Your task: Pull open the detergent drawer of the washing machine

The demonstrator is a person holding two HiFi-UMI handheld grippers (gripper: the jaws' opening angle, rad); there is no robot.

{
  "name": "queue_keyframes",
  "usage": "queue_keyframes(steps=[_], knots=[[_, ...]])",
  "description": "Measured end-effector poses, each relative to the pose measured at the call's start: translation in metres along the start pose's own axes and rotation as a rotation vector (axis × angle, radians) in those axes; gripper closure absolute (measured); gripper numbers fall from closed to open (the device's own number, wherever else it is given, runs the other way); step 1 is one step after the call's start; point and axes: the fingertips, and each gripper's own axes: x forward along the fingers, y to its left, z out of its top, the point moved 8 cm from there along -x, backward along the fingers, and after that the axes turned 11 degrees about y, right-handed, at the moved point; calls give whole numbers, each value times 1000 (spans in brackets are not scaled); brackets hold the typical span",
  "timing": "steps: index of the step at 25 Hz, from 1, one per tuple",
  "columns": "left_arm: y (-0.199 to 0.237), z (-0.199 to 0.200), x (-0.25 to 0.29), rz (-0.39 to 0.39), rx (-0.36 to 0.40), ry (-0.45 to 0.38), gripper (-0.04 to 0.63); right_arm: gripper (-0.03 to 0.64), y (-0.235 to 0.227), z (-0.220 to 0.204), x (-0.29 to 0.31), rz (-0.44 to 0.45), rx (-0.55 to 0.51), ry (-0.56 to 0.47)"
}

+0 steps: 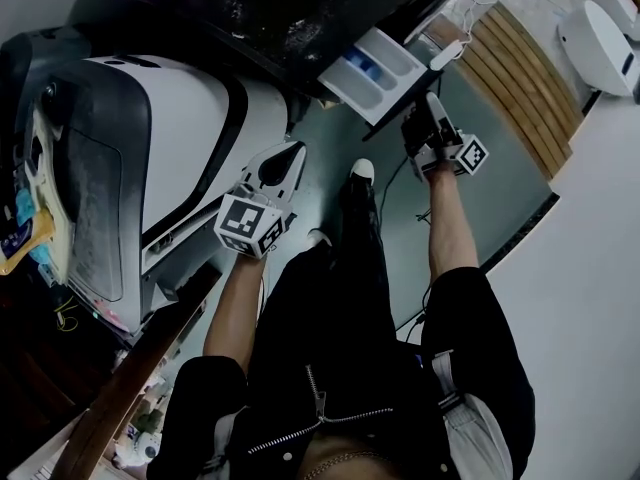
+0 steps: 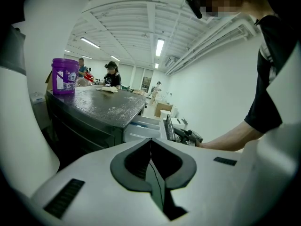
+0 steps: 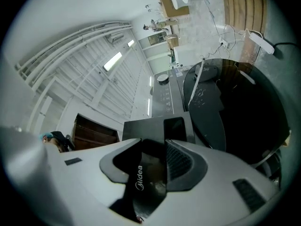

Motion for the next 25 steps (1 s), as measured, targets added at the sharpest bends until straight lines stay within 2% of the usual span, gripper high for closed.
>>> queue_keyframes(steps=[3,10,12,17,21,25], knots=[[-2,-1,-3,-3,8,0,577,462,-2,1,-1,-38,-7,-15],[-5,-11,-14,-5,14,-10,577,443,5,0,-6,-191,-108,-2],[-6,-14,-19,-4,12,-18,577,472,11,-2,-10,-269,-149,-10],[-12,-23,-34,-3,12,-54,577,533,38,-4,-32,-525,-302,-98],[-18,-33,-54,8,17,-75,577,575,73,-29,-22,-604,-454,7],[-28,-44,-76,24,27,-116,577,609,106,-59,-13,-722,-694,153]])
